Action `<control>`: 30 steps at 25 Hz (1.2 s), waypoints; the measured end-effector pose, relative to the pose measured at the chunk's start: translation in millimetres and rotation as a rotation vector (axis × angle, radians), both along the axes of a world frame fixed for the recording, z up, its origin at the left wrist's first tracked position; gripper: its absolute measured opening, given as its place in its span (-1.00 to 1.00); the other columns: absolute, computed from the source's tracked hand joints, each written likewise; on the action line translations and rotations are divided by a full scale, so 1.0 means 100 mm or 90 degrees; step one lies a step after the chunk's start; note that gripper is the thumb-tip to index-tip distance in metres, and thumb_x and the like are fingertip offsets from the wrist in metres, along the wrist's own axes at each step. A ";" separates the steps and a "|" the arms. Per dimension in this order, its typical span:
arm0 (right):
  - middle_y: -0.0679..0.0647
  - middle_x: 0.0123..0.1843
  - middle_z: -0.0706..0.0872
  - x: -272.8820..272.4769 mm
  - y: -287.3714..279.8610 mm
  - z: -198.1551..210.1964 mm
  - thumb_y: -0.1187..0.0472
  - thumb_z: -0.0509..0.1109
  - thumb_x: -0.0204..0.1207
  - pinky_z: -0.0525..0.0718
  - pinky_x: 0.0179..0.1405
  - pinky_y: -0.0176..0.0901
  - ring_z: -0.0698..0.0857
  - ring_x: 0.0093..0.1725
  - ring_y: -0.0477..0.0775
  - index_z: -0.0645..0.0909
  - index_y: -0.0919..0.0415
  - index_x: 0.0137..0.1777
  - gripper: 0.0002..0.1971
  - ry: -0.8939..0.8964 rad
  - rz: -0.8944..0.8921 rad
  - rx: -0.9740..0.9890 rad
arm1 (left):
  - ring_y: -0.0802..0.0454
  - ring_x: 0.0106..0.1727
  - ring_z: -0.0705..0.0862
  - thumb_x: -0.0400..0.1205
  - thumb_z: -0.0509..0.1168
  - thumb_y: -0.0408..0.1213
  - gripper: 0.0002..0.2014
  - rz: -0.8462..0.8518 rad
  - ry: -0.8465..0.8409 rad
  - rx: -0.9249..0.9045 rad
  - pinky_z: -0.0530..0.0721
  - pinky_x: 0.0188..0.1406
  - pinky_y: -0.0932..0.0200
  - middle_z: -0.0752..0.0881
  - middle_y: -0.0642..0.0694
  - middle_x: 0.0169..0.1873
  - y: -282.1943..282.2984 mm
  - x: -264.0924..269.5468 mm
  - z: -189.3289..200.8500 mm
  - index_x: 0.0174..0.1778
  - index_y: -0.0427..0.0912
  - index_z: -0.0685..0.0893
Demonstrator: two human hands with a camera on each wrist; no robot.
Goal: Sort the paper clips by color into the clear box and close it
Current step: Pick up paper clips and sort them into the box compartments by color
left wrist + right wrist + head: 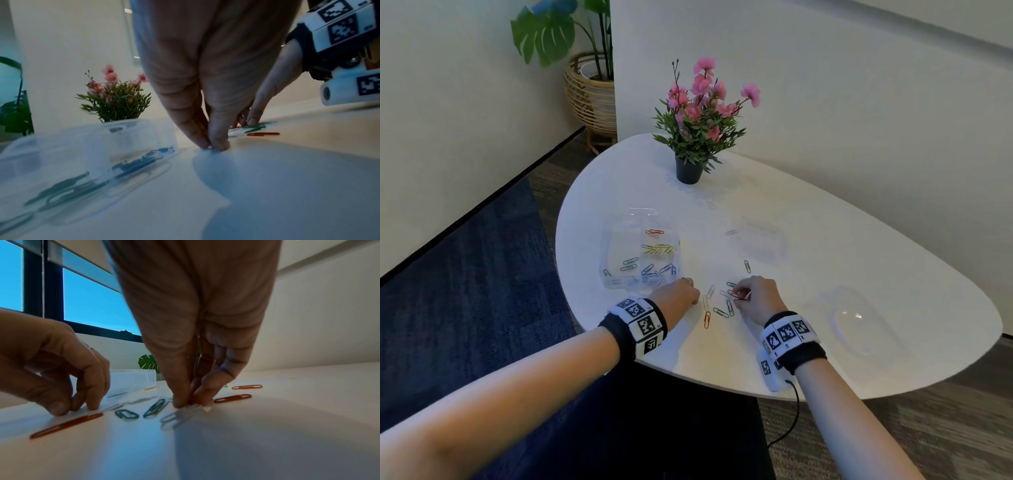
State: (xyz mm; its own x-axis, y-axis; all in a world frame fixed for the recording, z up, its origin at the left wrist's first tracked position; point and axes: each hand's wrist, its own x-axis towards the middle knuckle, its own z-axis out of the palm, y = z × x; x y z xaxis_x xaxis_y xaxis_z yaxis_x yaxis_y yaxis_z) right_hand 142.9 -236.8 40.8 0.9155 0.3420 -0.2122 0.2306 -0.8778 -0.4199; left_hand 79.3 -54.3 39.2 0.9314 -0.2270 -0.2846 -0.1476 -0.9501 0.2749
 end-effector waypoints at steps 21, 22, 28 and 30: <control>0.10 -0.14 0.76 0.08 -0.04 -0.03 0.32 0.51 0.40 0.54 -0.13 -0.35 0.62 -0.17 -0.04 0.74 0.26 -0.13 -0.94 0.043 -0.060 0.055 | -0.20 0.17 0.64 0.66 0.21 -0.40 -0.77 0.013 -0.027 -0.026 0.63 0.22 0.03 0.58 -0.25 0.19 -0.21 0.13 -0.12 0.20 -0.29 0.65; 0.03 -0.23 0.73 0.10 -0.07 -0.03 0.31 0.53 0.38 0.53 -0.20 -0.39 0.62 -0.23 -0.08 0.74 0.24 -0.16 -0.95 0.051 -0.077 0.083 | -0.19 0.21 0.62 0.67 0.20 -0.37 -0.76 0.005 -0.033 -0.012 0.62 0.22 0.02 0.57 -0.25 0.21 -0.20 0.12 -0.12 0.21 -0.29 0.63; 0.22 -0.34 0.66 0.08 -0.19 0.11 0.45 0.31 0.56 0.65 -0.42 -0.29 0.64 -0.44 0.01 0.65 0.47 -0.02 -0.90 0.316 -0.272 0.513 | -0.20 0.36 0.48 0.71 0.12 -0.32 -0.67 -0.052 -0.089 0.080 0.59 0.26 -0.01 0.46 -0.29 0.37 -0.20 0.09 -0.13 0.37 -0.36 0.44; 0.20 -0.30 0.64 0.06 -0.21 0.20 0.43 0.21 0.62 0.64 -0.48 -0.32 0.68 -0.40 0.01 0.65 0.46 -0.06 -0.83 0.379 -0.308 0.605 | -0.20 0.37 0.49 0.70 0.12 -0.39 -0.65 -0.044 -0.084 0.104 0.58 0.32 0.02 0.45 -0.33 0.38 -0.23 0.07 -0.17 0.41 -0.40 0.37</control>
